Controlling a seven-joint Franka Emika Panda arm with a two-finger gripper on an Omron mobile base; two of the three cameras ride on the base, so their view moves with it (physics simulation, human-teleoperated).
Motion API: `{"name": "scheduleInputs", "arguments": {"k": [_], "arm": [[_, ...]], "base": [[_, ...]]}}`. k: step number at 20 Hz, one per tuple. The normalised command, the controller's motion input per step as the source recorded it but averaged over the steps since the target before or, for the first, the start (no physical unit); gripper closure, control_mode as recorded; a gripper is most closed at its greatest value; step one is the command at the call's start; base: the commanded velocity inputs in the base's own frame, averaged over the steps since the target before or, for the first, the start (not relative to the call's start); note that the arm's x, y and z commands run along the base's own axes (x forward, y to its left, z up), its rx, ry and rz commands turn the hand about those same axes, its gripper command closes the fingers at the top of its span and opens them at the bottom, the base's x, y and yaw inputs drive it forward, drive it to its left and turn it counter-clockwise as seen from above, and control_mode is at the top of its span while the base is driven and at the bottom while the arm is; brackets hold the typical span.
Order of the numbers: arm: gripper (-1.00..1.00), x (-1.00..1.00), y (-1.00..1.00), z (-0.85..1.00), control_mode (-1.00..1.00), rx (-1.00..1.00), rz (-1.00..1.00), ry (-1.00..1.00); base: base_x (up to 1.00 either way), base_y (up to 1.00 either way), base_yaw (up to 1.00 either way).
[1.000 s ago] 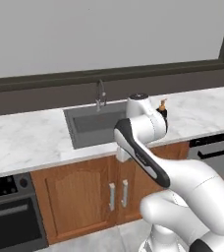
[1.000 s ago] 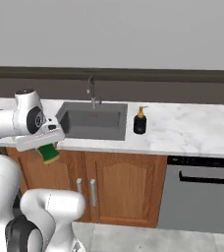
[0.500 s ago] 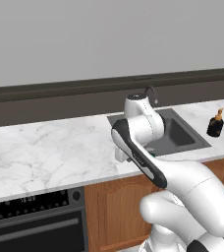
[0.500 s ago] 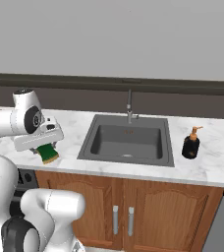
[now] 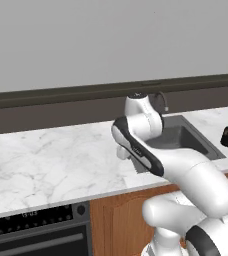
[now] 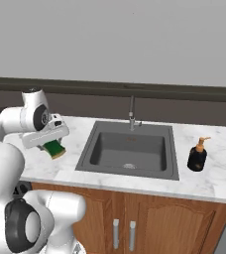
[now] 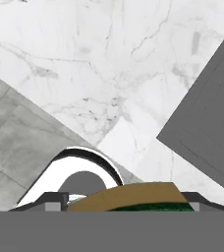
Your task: Restock the sink supplies by placing the sponge and soap dispenser on the counter and next to the sink. Make sure the soap dispenser is upright.
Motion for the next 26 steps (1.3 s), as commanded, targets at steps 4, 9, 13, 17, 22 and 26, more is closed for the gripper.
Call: {"name": "scheduleInputs", "arguments": {"k": [4, 9, 13, 17, 22, 26], "arm": [[1.0, 0.95, 0.03, -0.54, -1.0, 0.0, 0.19, 0.06], [1.0, 0.88, 0.13, -0.69, -1.0, 0.0, 0.21, 0.08], [1.0, 0.62, 0.16, -0.62, -1.0, 0.0, 0.18, 0.08], [1.0, 0.31, 0.11, -0.46, -1.0, 0.0, 0.12, 0.02], [1.0, 0.08, 0.0, -0.36, -1.0, 0.0, 0.08, 0.0], [1.0, 0.08, 0.0, -0.38, -1.0, 0.0, 0.06, 0.0]], "base": [[0.0, 0.0, 0.0], [0.0, 0.0, 0.0], [0.0, 0.0, 0.0], [0.0, 0.0, 0.0], [0.0, 0.0, 0.0], [0.0, 0.0, 0.0]]}}
